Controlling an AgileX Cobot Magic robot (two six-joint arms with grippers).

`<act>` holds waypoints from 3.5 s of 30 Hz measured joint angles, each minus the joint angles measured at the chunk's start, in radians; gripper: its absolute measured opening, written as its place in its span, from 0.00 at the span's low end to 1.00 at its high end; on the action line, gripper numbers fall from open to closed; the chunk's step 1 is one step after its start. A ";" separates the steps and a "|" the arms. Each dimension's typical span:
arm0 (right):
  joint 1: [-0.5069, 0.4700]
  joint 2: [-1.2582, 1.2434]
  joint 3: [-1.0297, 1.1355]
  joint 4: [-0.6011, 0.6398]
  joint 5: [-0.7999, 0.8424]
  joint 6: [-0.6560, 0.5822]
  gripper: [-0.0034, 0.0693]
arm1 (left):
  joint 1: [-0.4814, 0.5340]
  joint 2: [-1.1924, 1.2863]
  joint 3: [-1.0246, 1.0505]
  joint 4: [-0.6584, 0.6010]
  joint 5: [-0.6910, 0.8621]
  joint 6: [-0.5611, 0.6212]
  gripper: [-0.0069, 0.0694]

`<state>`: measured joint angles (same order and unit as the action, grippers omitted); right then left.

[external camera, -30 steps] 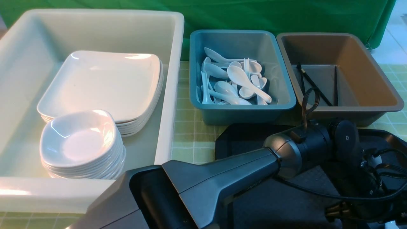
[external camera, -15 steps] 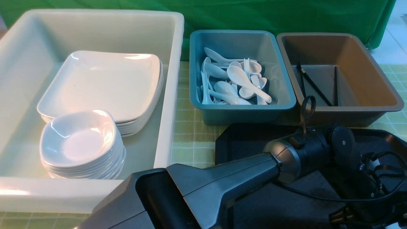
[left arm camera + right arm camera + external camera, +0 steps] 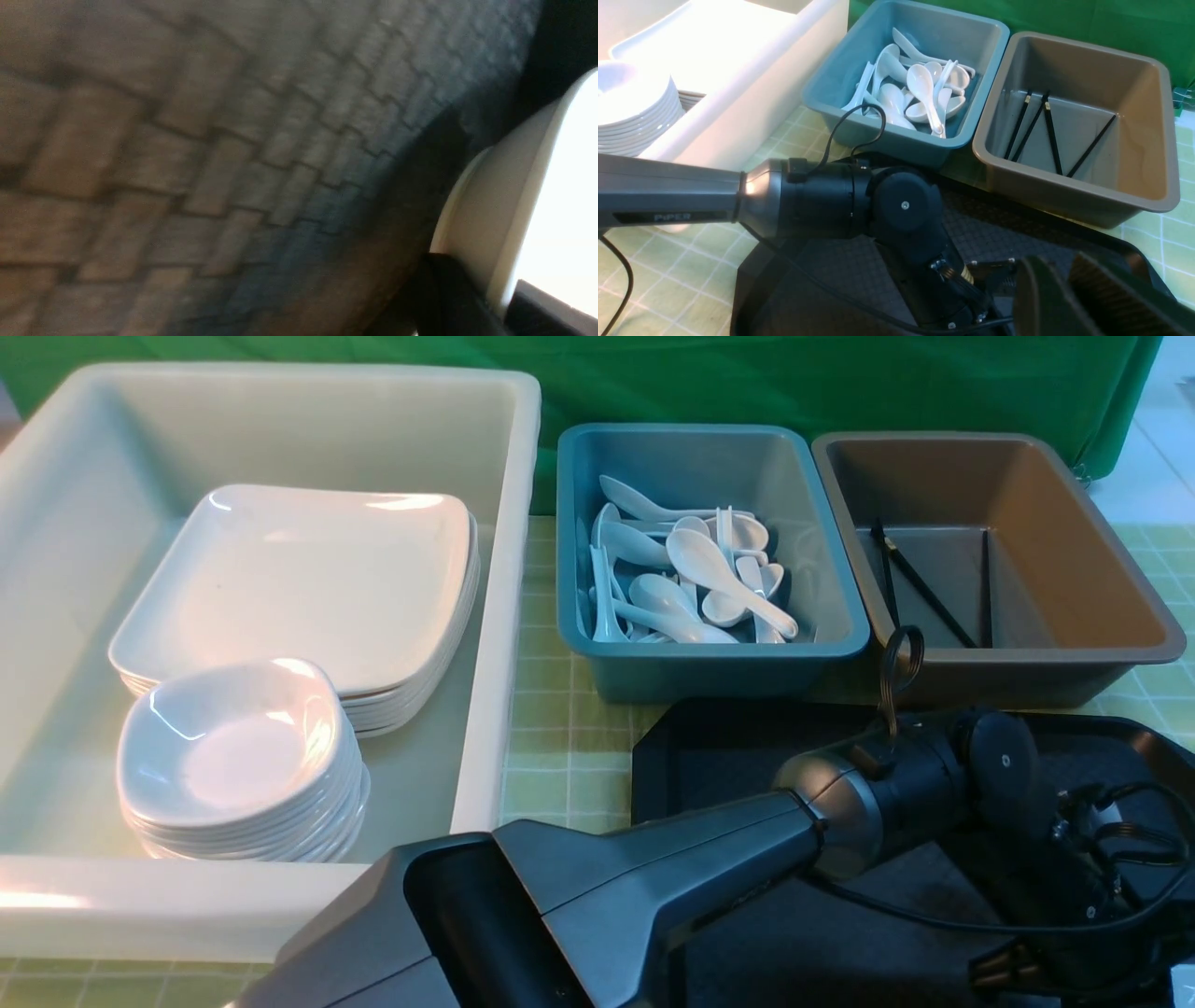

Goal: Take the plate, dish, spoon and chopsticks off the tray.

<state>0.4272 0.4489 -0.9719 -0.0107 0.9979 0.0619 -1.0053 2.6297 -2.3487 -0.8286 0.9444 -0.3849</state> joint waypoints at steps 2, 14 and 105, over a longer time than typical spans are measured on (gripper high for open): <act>0.000 0.000 0.000 0.000 0.000 0.000 0.18 | 0.006 -0.006 0.000 -0.012 0.003 0.020 0.09; 0.000 0.000 0.000 0.000 0.001 -0.003 0.21 | 0.394 -0.366 0.000 0.147 0.225 0.150 0.09; 0.000 -0.092 0.578 -0.102 -0.910 -0.133 0.14 | 1.226 -1.179 0.960 0.553 0.184 0.569 0.08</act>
<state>0.4272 0.3571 -0.3937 -0.1125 0.0880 -0.0713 0.2210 1.4509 -1.3891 -0.2753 1.1284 0.1842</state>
